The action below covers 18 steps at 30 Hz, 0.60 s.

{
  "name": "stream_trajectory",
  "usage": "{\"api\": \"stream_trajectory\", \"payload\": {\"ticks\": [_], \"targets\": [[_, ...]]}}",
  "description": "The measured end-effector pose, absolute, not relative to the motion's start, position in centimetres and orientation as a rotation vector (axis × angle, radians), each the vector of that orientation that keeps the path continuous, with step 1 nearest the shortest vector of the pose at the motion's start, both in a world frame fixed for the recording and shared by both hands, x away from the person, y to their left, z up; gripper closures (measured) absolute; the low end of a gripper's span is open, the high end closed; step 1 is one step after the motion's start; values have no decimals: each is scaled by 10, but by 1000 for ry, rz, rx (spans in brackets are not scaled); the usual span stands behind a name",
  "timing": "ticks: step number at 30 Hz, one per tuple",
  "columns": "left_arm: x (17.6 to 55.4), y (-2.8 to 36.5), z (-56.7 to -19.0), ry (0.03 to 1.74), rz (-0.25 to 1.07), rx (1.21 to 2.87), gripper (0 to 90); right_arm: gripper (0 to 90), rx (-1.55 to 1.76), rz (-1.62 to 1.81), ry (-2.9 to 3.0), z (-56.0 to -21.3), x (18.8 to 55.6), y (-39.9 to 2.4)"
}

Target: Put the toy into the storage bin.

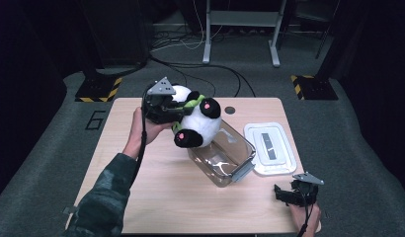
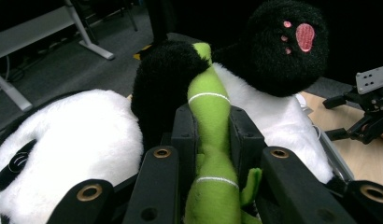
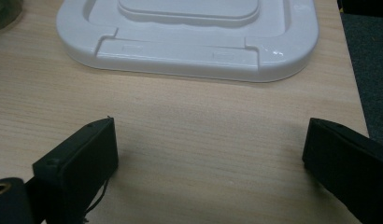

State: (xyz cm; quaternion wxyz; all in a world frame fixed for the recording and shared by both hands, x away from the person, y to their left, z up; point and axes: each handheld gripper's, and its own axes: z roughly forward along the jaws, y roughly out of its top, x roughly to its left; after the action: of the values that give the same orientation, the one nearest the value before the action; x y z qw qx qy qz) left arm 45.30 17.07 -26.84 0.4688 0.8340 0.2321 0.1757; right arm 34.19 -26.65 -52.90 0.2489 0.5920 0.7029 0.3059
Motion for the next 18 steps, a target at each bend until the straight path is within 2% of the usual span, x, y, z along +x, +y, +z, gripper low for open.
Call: {"api": "stream_trajectory", "payload": {"ticks": [18], "targets": [[463,108,-309,507,296,2134,753,29,1618,836,1909,-529,342,-266]]}}
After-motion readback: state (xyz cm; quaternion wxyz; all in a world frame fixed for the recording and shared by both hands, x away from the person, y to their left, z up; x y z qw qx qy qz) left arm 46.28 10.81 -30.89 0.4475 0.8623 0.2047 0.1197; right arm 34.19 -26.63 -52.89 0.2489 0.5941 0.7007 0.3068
